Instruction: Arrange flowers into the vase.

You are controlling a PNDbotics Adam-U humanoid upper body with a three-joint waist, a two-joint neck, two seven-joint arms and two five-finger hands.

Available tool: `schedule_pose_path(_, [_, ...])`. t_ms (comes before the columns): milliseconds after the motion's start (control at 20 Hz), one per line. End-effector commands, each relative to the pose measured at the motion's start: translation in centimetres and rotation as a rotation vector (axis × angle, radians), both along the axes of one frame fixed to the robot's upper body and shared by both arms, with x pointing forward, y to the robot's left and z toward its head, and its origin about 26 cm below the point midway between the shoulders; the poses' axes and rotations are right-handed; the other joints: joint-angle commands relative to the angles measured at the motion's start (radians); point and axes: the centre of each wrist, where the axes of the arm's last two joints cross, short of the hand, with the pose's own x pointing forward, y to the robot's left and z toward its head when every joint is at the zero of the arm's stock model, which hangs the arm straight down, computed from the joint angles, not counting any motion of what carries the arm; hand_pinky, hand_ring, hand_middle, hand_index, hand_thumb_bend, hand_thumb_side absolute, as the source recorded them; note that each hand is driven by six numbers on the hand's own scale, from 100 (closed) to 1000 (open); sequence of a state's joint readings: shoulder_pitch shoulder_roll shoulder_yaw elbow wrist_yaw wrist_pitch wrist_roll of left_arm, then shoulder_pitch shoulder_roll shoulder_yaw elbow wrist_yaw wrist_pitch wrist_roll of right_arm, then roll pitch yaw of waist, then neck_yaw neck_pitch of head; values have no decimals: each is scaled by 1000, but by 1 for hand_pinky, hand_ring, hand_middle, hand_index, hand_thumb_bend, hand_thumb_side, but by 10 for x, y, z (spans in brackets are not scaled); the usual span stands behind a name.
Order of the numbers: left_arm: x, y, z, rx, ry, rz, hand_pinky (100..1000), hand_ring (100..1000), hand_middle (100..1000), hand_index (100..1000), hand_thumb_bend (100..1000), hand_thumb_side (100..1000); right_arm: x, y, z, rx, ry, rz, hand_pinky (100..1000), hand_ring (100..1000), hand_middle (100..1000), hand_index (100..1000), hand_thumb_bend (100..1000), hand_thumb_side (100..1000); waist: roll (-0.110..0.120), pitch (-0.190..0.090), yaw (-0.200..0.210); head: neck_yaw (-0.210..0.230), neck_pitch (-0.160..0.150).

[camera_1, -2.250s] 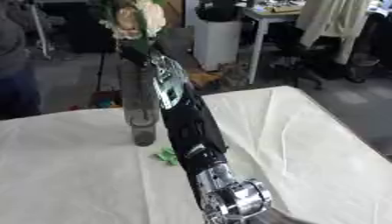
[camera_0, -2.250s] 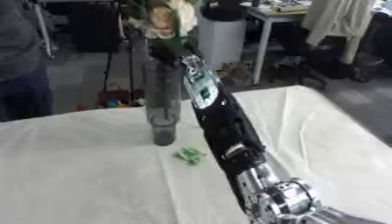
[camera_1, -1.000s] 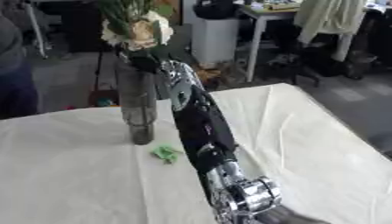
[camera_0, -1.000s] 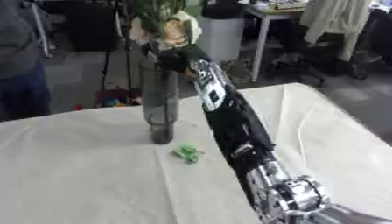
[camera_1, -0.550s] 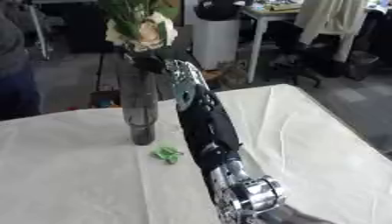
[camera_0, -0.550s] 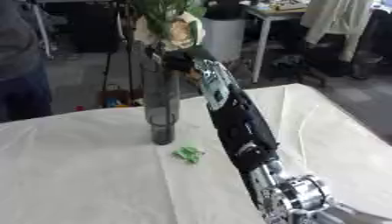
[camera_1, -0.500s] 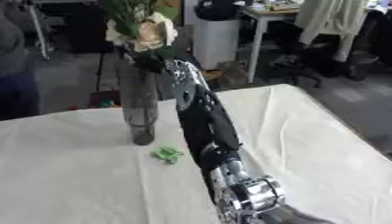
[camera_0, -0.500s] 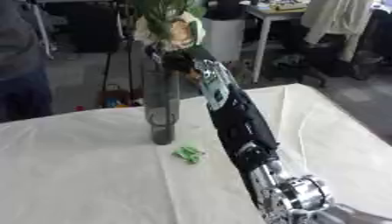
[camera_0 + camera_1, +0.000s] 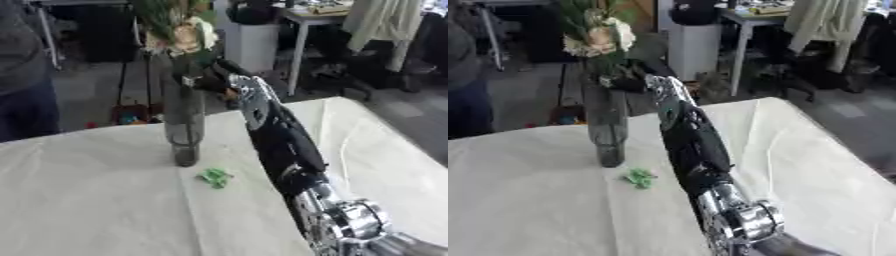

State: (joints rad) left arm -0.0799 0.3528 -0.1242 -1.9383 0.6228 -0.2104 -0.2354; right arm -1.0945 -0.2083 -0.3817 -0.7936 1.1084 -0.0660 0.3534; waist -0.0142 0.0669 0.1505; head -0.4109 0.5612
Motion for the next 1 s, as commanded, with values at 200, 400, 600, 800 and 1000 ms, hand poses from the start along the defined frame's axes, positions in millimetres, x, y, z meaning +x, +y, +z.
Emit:
schedule_pose_path(200, [1, 5, 6, 23, -22, 8, 627, 536, 450, 694, 737, 733, -1, -12, 17, -16, -25, -19, 1000, 1000, 933, 979, 636, 892, 1, -12, -2, 1, 1])
schedule_pose_path(400, [1, 5, 6, 23, -22, 10, 627, 536, 450, 694, 736, 733, -1, -12, 17, -4, -34, -21, 1000, 1000, 927, 977, 625, 908, 2, -11, -1, 0, 0])
schedule_pose_path(600, [1, 5, 6, 22, -22, 12, 627, 536, 451, 694, 737, 732, -3, -12, 25, 20, -85, -25, 1000, 1000, 913, 974, 627, 916, 1, -12, -2, -1, -1])
schedule_pose_path(800, [0, 6, 5, 25, -17, 13, 627, 536, 451, 694, 737, 733, -6, -11, 35, 48, -136, -22, 1000, 1000, 905, 972, 627, 917, -1, -15, -4, -1, 0])
schedule_pose_path(1000, [0, 6, 4, 26, -12, 14, 627, 536, 451, 694, 736, 733, -7, -6, 41, 58, -156, -18, 1000, 1000, 902, 970, 628, 919, -3, -19, -7, -1, 1])
